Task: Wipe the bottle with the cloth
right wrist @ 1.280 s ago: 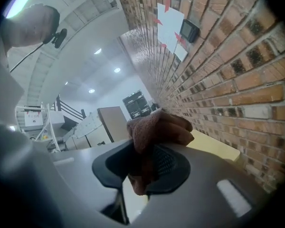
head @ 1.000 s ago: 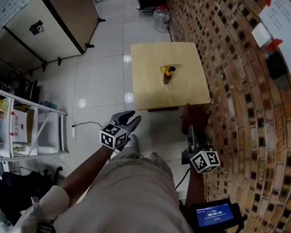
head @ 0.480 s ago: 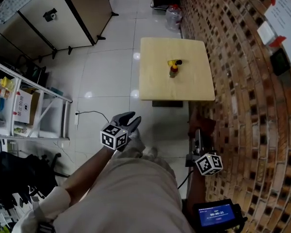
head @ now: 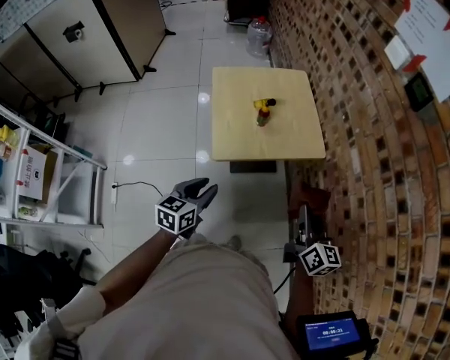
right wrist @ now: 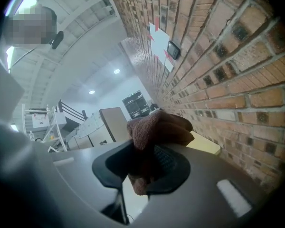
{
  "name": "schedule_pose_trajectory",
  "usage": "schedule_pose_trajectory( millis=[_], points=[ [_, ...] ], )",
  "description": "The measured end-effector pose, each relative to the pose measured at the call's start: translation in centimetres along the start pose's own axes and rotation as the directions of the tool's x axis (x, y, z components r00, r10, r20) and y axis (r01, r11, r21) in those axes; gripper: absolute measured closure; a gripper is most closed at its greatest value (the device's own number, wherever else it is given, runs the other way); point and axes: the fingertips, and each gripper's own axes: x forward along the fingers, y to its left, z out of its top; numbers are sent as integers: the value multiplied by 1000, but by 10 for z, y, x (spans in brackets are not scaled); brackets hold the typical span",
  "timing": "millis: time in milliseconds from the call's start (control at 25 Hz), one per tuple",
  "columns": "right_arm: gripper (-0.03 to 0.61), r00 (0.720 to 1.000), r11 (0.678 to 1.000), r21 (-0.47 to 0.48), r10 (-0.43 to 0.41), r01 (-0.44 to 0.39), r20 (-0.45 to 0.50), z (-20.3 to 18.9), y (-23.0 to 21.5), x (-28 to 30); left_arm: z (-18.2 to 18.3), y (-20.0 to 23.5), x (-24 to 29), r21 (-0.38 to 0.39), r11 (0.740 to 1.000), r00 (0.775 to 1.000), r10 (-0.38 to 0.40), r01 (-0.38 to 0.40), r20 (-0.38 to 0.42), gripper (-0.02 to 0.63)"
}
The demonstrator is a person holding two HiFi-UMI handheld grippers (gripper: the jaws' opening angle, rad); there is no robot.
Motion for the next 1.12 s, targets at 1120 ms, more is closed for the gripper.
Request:
schedule_pose_trajectory(
  millis=[1120],
  points=[
    [505,998,999,-12,-35,36,47,-27,94,7,10,24,-33,78,985,987,-152,156,-57,469]
  ],
)
